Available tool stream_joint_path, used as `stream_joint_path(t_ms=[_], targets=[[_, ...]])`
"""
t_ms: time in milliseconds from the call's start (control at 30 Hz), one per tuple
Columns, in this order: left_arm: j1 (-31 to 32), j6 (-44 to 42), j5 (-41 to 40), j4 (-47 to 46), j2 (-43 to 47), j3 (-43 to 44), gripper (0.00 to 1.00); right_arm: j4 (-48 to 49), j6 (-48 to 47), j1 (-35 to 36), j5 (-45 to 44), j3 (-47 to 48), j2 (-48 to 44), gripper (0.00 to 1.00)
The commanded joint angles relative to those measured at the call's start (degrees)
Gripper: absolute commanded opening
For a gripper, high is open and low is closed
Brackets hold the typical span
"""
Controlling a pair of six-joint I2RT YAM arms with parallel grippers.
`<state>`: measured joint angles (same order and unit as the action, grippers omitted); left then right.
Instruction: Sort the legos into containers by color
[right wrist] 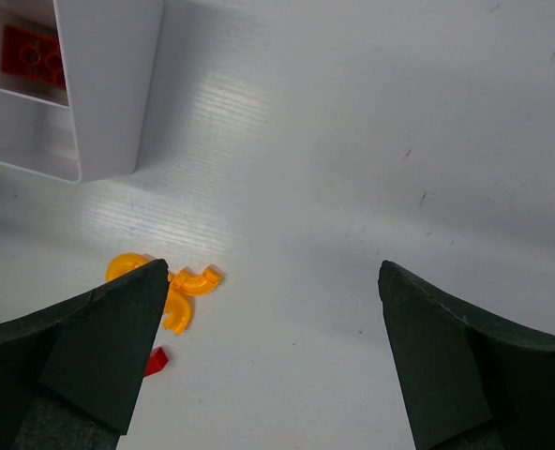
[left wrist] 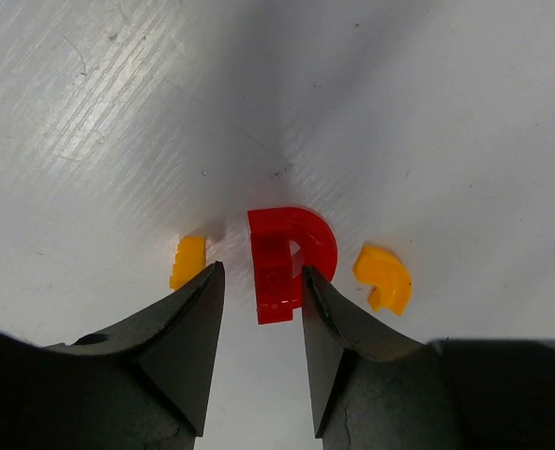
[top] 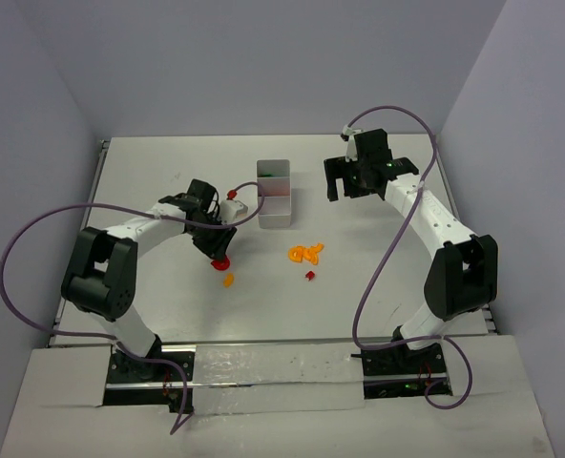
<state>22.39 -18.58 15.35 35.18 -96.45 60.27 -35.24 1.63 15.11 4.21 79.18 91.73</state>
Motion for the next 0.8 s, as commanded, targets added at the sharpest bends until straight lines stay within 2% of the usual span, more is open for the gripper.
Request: stream_joint_path(t_ms=[0,567,767], targets=[[-0.2,-0.3,0.2,-2.5,-0.3,1.2,0.48,-0.4,0.2,-0.3,0.5,1.3,-0.1,1.00],[-0.2,-1.0,-0.2,-3.1,-2.9,1.7,0.45,-0.4,0.2,-0.3,0.3,1.5,0.6,1.00],[-0.2,-1.1,-0.7,-3.8,-3.0,0.9,0.32,-0.4,0.3,-0.3,0.4,1.5,0.8,1.00]])
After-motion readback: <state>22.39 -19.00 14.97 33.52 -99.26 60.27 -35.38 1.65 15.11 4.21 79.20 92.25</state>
